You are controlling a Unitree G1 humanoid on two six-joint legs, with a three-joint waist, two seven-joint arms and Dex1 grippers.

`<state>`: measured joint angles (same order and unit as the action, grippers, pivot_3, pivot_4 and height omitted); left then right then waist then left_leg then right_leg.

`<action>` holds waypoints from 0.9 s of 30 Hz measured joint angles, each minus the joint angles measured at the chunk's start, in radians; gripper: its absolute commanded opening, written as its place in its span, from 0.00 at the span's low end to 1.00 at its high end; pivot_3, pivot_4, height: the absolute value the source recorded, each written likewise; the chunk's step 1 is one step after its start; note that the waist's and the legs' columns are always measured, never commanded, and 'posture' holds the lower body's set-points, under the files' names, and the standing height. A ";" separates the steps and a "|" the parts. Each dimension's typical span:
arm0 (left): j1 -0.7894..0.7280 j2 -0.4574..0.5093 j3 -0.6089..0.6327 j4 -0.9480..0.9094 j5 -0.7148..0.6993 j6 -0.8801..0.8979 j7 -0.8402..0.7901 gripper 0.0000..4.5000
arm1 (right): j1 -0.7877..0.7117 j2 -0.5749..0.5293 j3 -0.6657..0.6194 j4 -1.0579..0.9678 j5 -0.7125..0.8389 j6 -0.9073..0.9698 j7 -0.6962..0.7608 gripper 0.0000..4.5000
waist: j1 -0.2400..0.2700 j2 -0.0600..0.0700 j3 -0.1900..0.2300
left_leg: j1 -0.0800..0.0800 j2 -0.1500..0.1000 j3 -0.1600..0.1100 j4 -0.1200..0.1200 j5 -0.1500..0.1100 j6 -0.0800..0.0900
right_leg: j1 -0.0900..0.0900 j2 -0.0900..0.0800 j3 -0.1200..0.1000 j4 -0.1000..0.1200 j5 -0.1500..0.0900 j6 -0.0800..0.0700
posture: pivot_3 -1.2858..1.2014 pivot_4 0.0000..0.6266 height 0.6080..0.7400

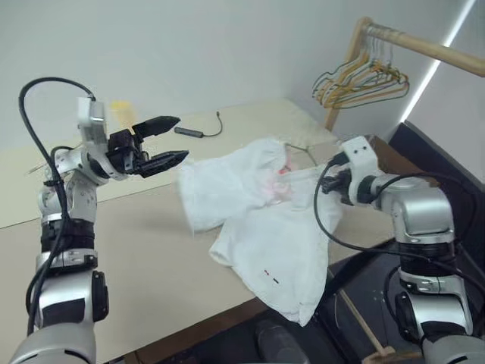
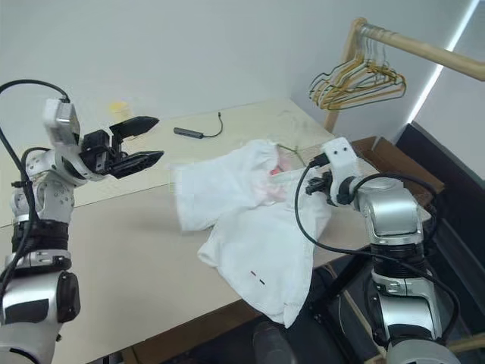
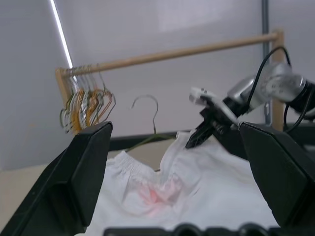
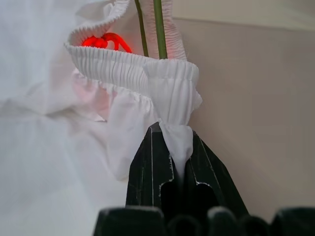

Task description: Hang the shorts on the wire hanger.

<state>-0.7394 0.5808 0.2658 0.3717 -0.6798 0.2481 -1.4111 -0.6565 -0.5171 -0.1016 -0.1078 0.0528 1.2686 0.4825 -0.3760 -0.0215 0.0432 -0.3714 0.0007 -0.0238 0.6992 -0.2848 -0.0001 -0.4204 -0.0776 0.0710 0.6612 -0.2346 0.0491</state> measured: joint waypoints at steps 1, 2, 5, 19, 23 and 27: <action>0.010 -0.016 0.011 -0.028 -0.026 0.020 0.025 0.99 | 0.000 0.017 -0.032 0.007 -0.008 0.025 -0.045 0.00 | -0.008 0.000 0.000 | 0.000 -0.001 0.000 0.000 0.001 0.001 | 0.000 -0.001 0.001 0.000 0.000 0.001 | 0.36 0.00 1.00; 0.015 -0.036 0.025 -0.055 -0.047 0.033 0.049 0.99 | -0.003 0.032 -0.058 0.020 -0.020 0.037 -0.088 0.00 | -0.017 0.000 0.000 | 0.000 -0.002 0.000 0.001 0.001 0.002 | 0.001 -0.002 0.001 0.000 0.001 0.002 | 0.36 0.00 1.00; 0.039 -0.087 0.047 -0.145 -0.098 0.060 0.130 0.99 | -0.033 0.065 -0.119 0.087 -0.064 0.059 -0.220 0.00 | -0.036 0.000 0.000 | 0.002 -0.003 0.001 0.001 0.002 0.003 | 0.003 -0.003 0.003 -0.001 0.003 0.005 | 0.37 0.00 1.00; 0.198 -0.197 0.029 -0.449 -0.186 0.118 0.360 0.99 | -0.255 0.179 -0.262 0.269 -0.254 -0.013 -0.749 0.00 | -0.068 0.001 0.000 | 0.019 -0.003 0.002 -0.005 0.002 0.005 | 0.033 0.000 0.003 -0.020 0.004 0.011 | 0.39 0.00 1.00; 0.202 -0.197 0.019 -0.452 -0.182 0.116 0.377 0.99 | -0.307 0.179 -0.276 0.328 -0.268 -0.102 -0.839 0.00 | -0.069 0.001 0.000 | 0.019 -0.004 0.003 -0.005 0.001 0.007 | 0.033 -0.001 0.003 -0.022 0.004 0.011 | 0.39 0.00 1.00; 0.211 -0.193 0.001 -0.455 -0.165 0.100 0.378 0.99 | -0.387 0.163 -0.301 0.422 -0.266 -0.222 -0.912 0.00 | -0.066 0.001 0.000 | 0.019 -0.004 0.003 -0.005 0.001 0.007 | 0.033 -0.001 0.003 -0.023 0.005 0.011 | 0.39 0.00 1.00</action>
<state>-0.5285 0.3883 0.2668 -0.0837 -0.8446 0.3476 -1.0336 -1.0434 -0.3536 -0.4028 0.3143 -0.2136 1.0468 -0.4295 -0.4415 -0.0206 0.0431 -0.3525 -0.0032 -0.0211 0.6941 -0.2841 0.0067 -0.3879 -0.0784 0.0741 0.6382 -0.2299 0.0603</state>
